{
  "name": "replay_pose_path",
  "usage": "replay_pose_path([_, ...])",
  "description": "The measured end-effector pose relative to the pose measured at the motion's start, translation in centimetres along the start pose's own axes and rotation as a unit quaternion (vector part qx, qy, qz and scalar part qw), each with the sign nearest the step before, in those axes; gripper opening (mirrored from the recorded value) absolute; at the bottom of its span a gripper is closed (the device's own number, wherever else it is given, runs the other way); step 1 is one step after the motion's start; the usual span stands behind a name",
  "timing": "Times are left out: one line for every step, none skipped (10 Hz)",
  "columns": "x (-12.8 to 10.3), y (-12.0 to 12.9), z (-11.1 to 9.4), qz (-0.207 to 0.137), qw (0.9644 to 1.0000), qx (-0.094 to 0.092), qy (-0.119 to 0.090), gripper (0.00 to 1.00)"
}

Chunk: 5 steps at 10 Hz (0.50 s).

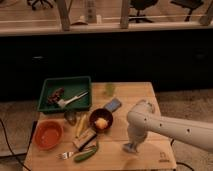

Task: Wipe table surface with towel

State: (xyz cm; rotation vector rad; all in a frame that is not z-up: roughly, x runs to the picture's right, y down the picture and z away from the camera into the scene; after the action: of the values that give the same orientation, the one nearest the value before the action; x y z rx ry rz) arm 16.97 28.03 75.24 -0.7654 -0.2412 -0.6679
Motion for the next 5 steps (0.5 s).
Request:
replay_pose_path([0.7, -0.1, 0.0, 0.001, 1.0000, 0.000, 0.001, 0.02])
replay_pose_path([1.0, -0.3, 0.0, 0.000, 1.0000, 0.000, 0.001, 0.02])
replay_pose_path([0.7, -1.2, 0.0, -0.006, 1.0000, 0.000, -0.002, 0.02])
replay_pose_path([0.0, -1.8, 0.3, -0.013, 0.9999, -0.004, -0.010, 0.02])
replay_pose_path([-0.6, -2.2, 0.5, -0.018, 0.9997, -0.007, -0.018, 0.02])
